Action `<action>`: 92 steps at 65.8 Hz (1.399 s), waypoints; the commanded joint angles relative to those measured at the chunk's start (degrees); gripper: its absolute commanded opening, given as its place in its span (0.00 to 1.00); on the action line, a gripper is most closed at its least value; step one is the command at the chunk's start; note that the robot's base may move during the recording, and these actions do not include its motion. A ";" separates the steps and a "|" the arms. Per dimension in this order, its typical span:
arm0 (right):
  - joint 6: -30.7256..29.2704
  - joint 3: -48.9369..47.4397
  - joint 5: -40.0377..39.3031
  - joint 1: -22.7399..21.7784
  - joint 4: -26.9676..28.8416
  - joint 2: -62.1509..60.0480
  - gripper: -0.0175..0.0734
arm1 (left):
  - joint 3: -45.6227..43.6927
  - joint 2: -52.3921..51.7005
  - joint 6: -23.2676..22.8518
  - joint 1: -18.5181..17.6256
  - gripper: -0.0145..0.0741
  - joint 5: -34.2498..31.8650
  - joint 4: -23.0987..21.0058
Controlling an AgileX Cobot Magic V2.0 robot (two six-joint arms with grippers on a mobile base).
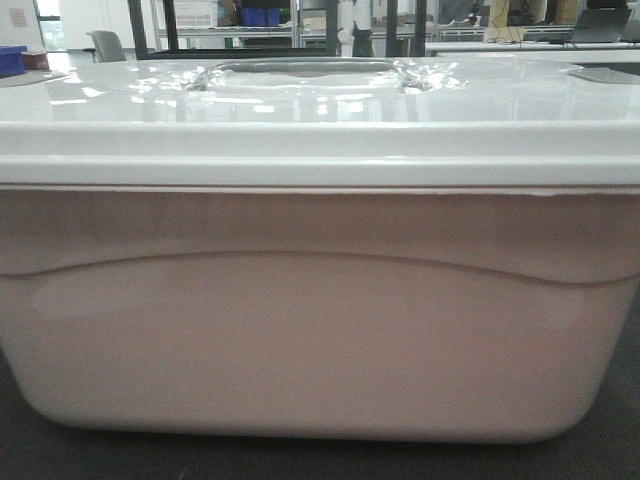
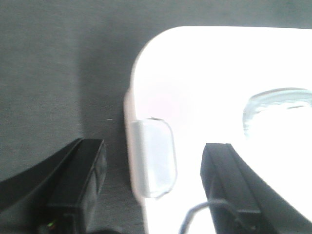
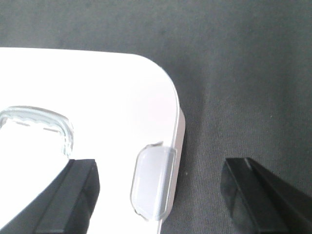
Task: Grab white bin and place on right shelf
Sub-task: 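Move both open grippers onto the grey lid clips at the bin ends, then close both grippers on the grey clips at the bin ends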
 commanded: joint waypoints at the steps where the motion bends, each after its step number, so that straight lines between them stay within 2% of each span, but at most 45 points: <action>1: -1.88 0.13 3.04 -1.32 3.90 -0.79 0.87 | -0.02 -1.51 0.04 1.04 0.53 -4.01 -6.20; 9: -7.90 3.90 3.35 -5.69 12.39 -0.79 0.87 | 4.01 -1.51 5.26 5.53 0.53 -4.10 -14.05; 15: -12.45 7.68 4.47 -9.51 19.66 -0.79 0.87 | 8.56 -1.51 11.46 9.88 0.53 -2.68 -21.61; 19: -15.56 9.90 4.47 -11.88 22.96 -0.93 0.87 | 11.81 -1.51 15.06 12.72 0.53 -2.02 -24.31; 28: -18.90 13.54 4.47 -14.04 23.18 -0.93 0.87 | 17.68 -1.51 20.84 17.32 0.53 -0.71 -26.59; 33: -20.58 15.64 4.20 -14.10 23.76 -0.93 0.87 | 20.90 -1.51 24.16 18.81 0.53 -0.33 -30.90; 37: -21.52 17.49 4.15 -14.10 25.05 -0.93 0.87 | 23.27 -1.51 27.68 19.08 0.53 -0.33 -36.03; 41: -23.31 19.31 3.91 -14.10 26.99 -0.93 0.87 | 25.18 -1.51 29.79 19.08 0.53 -0.43 -39.10; 44: -24.28 20.57 3.49 -14.10 27.72 -0.87 0.87 | 25.76 -1.51 30.21 19.08 0.53 -0.58 -39.52; 51: -25.53 22.61 2.63 -14.10 28.48 -0.26 0.87 | 25.88 -0.93 30.21 19.08 0.53 -0.82 -37.51; 64: -28.53 23.70 3.02 -14.10 34.05 1.31 0.87 | 25.88 2.31 30.51 18.95 0.53 -0.91 -36.44; 70: -28.59 23.70 1.74 -14.10 34.23 1.42 0.87 | 25.88 3.04 30.51 18.20 0.54 -1.21 -35.47; 85: -28.59 23.87 1.23 -14.10 34.23 1.42 0.87 | 25.88 3.59 30.51 12.82 0.64 -4.23 -34.32; 92: -28.66 24.69 1.23 -14.10 34.62 1.42 0.87 | 25.88 3.59 30.51 10.99 0.65 -5.72 -34.46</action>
